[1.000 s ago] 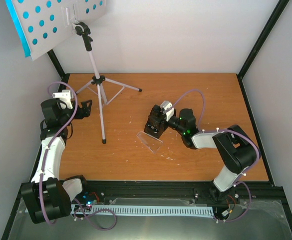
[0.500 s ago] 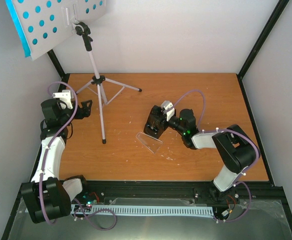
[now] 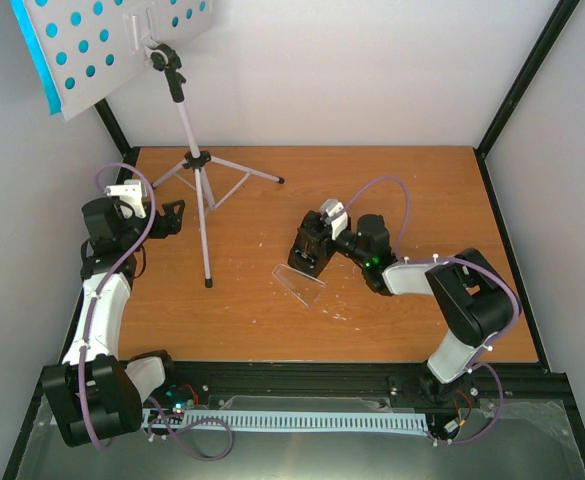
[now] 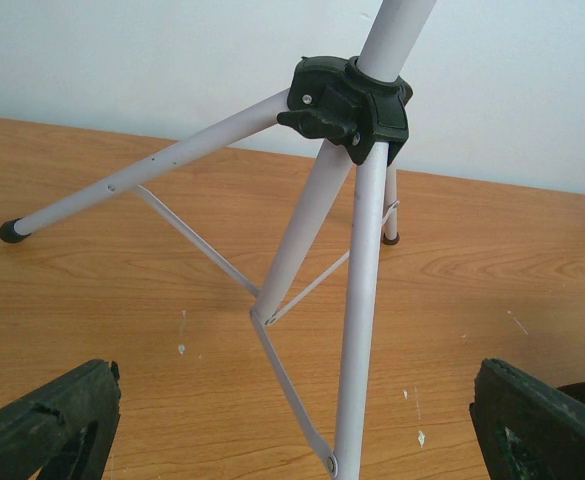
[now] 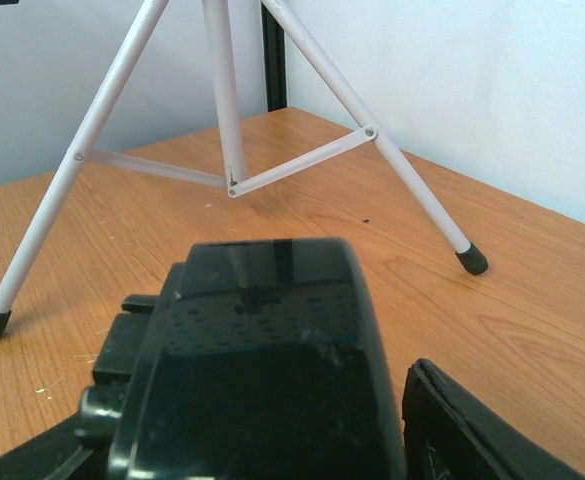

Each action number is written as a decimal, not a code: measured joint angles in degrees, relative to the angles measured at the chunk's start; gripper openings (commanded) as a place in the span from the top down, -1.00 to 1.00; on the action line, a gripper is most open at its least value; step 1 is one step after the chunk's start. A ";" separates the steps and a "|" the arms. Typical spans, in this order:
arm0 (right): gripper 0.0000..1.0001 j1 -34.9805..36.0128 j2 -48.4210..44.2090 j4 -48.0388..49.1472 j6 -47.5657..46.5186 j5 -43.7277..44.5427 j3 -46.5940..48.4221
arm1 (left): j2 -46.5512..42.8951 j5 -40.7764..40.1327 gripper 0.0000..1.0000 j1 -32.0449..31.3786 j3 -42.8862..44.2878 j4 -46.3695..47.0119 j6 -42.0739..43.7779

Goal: Pack up the instrument practice props

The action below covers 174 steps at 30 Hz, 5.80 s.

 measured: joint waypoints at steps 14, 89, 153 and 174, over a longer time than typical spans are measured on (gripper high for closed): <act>-0.24 0.04 0.00 -3.04 0.22 0.55 1.36 | 0.00 0.02 -0.92 0.00 0.00 0.00 0.00; -0.22 22.84 -3.76 -50.31 17.46 15.72 6.67 | 3.28 -2.58 -0.99 0.00 0.79 -0.74 -2.40; -1.00 3.98 -36.83 -60.94 21.49 28.70 1.77 | 8.55 -17.00 -0.90 -49.40 -5.07 -15.69 -24.17; -1.00 3.89 -39.43 -61.07 28.09 35.43 -0.35 | 20.13 -19.37 -0.05 -57.64 -3.02 -17.35 -26.73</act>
